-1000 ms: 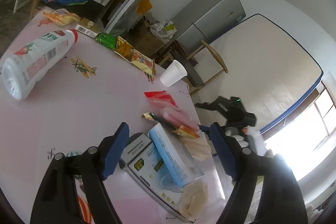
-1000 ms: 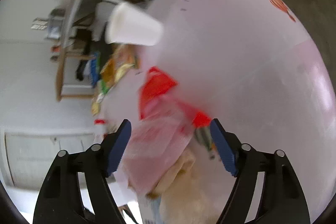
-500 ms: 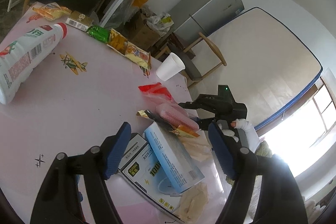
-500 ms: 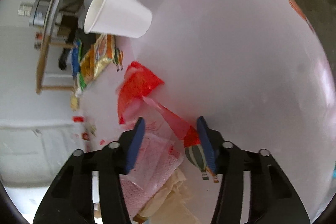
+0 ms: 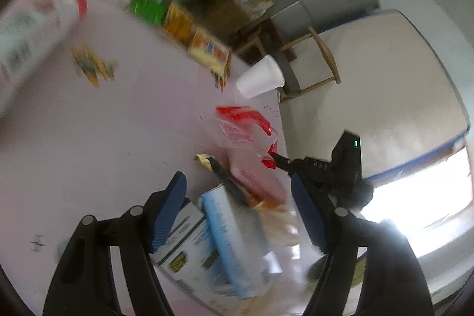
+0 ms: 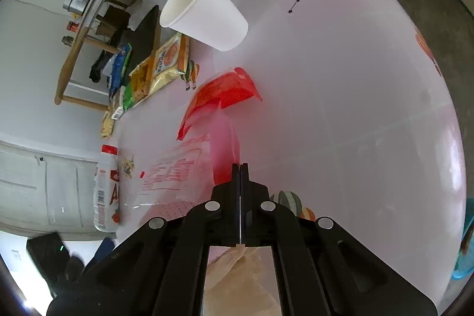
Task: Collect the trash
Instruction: 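Grasp the red plastic bag with the right gripper while the left gripper grasps the clear plastic bag, then carry both bags over the blue wastebasket and open both grippers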
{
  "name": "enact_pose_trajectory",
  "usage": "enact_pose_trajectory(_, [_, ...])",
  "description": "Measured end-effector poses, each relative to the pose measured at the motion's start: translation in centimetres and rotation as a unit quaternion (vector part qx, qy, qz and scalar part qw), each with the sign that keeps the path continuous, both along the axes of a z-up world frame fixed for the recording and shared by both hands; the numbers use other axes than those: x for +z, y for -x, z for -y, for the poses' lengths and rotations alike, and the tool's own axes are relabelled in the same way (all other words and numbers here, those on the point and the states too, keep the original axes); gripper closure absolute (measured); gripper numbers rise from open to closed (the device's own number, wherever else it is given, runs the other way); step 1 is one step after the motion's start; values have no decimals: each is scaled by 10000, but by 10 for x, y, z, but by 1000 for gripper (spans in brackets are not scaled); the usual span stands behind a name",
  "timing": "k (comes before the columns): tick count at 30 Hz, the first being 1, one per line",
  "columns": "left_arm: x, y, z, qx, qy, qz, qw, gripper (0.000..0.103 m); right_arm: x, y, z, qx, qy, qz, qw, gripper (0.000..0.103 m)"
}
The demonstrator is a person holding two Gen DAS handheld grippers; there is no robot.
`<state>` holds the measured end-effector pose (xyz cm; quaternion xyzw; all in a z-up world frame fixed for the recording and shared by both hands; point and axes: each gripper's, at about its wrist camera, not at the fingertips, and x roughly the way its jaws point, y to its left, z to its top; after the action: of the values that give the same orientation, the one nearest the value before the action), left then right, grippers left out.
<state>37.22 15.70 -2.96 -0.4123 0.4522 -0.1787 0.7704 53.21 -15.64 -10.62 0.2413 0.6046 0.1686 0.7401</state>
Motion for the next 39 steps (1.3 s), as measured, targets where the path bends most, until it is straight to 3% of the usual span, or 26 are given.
enact_pose_trajectory(2, [-19, -18, -6, 99, 751, -544, 9956, 33, -2, -1, 0, -22, -88, -43, 9999, 103])
enact_pose_trajectory(4, [-28, -30, -10, 231, 991, -802, 9916, 33, -4, 0, 2, -38, -160, -86, 9998, 103])
enact_pose_trajectory(9, [-40, -63, -5, 210, 1015, -1074, 9888, 34, -10, -2, -1, -42, -232, -159, 9996, 103])
enact_pose_trajectory(13, [-52, -86, 3, 102, 1015, -1296, 9863, 42, -11, -3, 0, -31, -239, -159, 9996, 103])
enact_pose_trajectory(17, [-70, -97, 6, 55, 1008, -1569, 9824, 60, -11, -3, 2, -34, -260, -156, 9995, 103])
enact_pose_trajectory(22, [-81, -97, 4, 148, 1107, -1633, 9802, 81, -14, -3, 4, -42, -268, -176, 9995, 103])
enact_pose_trajectory(27, [-76, -93, 5, 178, 1095, -1436, 9834, 91, -13, -3, 8, -128, -370, -133, 9991, 103])
enact_pose_trajectory(31, [-60, -87, 1, 264, 1096, -1088, 9877, 93, -7, -3, 16, -309, -563, -22, 9979, 103])
enact_pose_trajectory(39, [-3, -55, -13, 375, 1024, -79, 9940, 94, 29, 5, 42, -723, -1112, 346, 9906, 103])
